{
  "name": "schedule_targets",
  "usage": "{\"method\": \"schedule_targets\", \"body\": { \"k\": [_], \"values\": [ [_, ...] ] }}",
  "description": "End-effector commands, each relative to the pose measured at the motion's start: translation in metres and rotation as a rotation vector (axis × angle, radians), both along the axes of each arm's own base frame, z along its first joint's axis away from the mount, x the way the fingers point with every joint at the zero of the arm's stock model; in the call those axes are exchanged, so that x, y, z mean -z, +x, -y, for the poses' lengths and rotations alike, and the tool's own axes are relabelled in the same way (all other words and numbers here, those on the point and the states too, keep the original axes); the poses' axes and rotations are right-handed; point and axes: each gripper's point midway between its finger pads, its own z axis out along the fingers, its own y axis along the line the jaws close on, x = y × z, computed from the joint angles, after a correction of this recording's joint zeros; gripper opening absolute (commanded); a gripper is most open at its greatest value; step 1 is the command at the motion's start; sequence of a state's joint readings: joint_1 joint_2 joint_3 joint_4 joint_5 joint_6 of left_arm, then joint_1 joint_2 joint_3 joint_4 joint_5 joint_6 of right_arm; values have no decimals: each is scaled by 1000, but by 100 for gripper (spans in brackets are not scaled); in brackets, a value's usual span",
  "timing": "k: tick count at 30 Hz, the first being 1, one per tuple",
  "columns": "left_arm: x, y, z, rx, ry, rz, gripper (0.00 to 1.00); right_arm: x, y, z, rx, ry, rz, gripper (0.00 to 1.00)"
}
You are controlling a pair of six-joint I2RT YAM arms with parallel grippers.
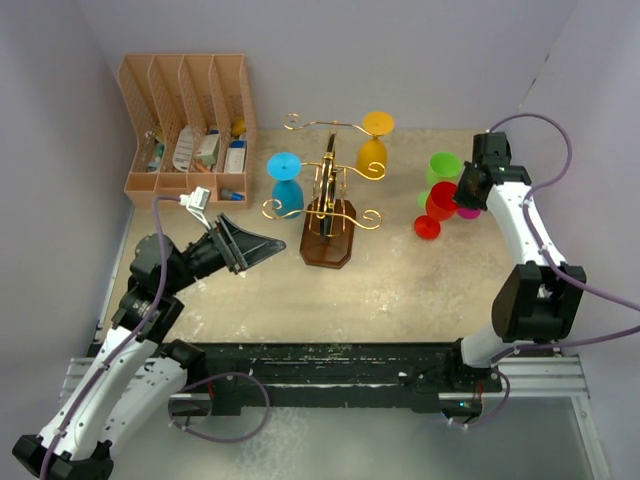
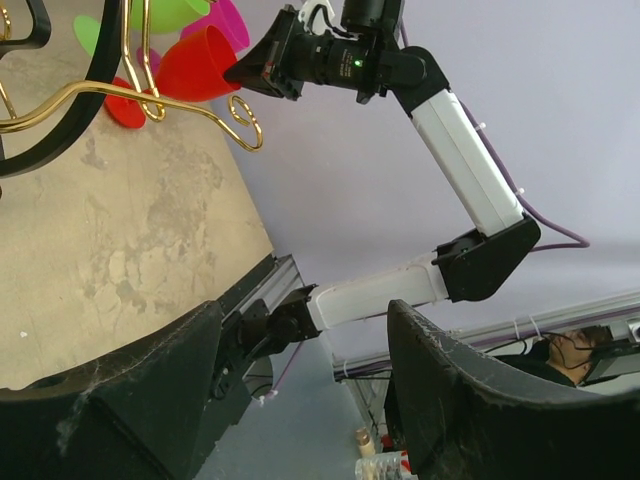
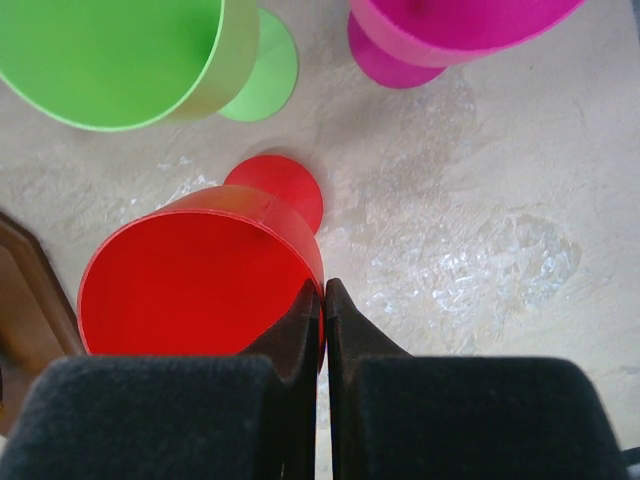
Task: Take the wine glass off the wine glass rack
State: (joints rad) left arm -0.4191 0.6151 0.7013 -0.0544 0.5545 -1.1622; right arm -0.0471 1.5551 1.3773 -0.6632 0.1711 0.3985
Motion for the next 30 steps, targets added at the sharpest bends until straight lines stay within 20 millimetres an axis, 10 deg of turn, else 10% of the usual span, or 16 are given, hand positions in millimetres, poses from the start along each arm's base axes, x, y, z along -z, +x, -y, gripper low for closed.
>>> {"method": "schedule_targets", "body": {
  "k": [1,12,20,25,30],
  "values": [
    [-22,-4,-2,4,-7,75,71,-8,11,15,76,-40,67,0],
    [-20,-1,-1,3,-1,66,71,0,12,17,76,-42,56,3],
    [-16,0,0,3,6,56,71,-4,13,14,61,-34,69,42],
    [-17,-1,-2,-6,9,59,71,-46,6,15,75,-34,159,45],
    [-14,0,-4,-23,25,52,71,-142,4,-7,-31,25,424,55]
  ]
}}
